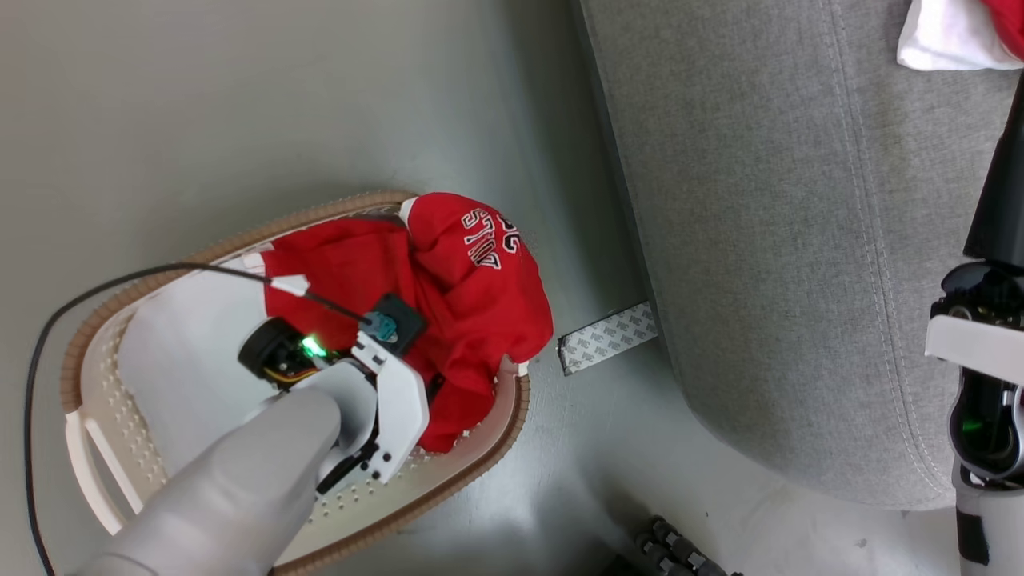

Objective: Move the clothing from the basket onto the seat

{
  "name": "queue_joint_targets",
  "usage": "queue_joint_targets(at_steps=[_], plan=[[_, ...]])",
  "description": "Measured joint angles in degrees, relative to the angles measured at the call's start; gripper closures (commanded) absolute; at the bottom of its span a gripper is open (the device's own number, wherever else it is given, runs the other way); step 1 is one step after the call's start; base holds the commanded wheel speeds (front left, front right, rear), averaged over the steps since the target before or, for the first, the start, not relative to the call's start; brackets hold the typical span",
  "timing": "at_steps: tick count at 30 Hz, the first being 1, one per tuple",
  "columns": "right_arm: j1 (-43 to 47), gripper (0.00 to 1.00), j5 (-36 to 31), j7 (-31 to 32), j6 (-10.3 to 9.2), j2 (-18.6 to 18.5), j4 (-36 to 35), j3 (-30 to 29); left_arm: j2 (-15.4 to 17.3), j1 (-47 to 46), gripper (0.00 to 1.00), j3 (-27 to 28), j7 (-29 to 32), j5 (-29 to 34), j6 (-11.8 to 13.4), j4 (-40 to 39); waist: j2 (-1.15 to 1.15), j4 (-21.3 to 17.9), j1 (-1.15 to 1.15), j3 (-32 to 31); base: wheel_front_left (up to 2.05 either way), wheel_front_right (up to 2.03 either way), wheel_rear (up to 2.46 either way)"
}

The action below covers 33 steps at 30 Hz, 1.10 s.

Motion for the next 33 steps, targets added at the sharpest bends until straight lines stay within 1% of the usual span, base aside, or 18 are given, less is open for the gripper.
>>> queue_joint_targets(at_steps=[6, 10, 11, 13, 15, 16, 26, 33], plan=[[1.18, 0.00, -0.09, 0.00, 0.00, 0.00, -0.55, 0.35, -0.52, -2.92, 0.00, -3.30, 0.07, -3.14, 0.00, 3.46, 0.00, 0.82, 0.00, 0.95, 0.10, 0.10, 0.10], [1.21, 0.00, -0.22, 0.00, 0.00, 0.01, -0.74, 0.65, -1.11, -4.89, 0.00, -2.88, -6.16, -4.79, 0.00, 4.19, 0.00, 1.23, 0.00, 1.28, 0.04, 0.04, 0.04], [1.20, 0.00, -0.22, 0.00, 0.00, 0.01, -0.73, 0.73, -1.26, -5.27, 0.02, -3.23, -6.95, -5.34, 0.00, 4.43, 0.00, 1.25, 0.00, 1.25, 0.00, 0.00, 0.00], [1.18, 0.00, -0.22, 0.00, 0.00, 0.01, -0.65, 0.78, -1.51, -5.30, 0.41, -4.24, -8.17, -5.76, 0.00, 4.83, 0.00, 1.27, 0.00, 1.16, 0.00, 0.00, 0.00], [1.15, 0.00, -0.23, 0.00, 0.00, 0.01, -0.53, 0.88, -1.63, -5.46, 0.63, -5.27, -9.28, -6.14, 0.00, 4.97, 0.00, 1.28, 0.00, 1.08, 0.00, 0.00, 0.00], [1.13, 0.00, -0.24, 0.00, 0.00, 0.01, -0.45, 0.89, -1.68, -5.67, 1.00, -5.61, -9.75, -6.62, 0.00, 4.92, 0.00, 1.30, 0.00, 1.04, 0.00, 0.00, 0.00], [0.26, 0.00, -0.38, 0.00, 0.00, 0.01, 0.62, 1.27, -1.04, -6.55, 1.00, -8.50, -12.66, -9.47, 0.00, 4.15, 0.00, 1.15, 0.00, -0.16, 0.00, 0.00, 0.00], [0.57, 0.00, -3.23, 0.00, 0.00, 0.02, 1.35, -0.57, -2.08, -4.11, 1.00, -9.06, -15.26, -11.35, 0.00, 3.64, 0.00, 2.60, 0.00, -4.06, 0.00, 0.00, 0.00]])
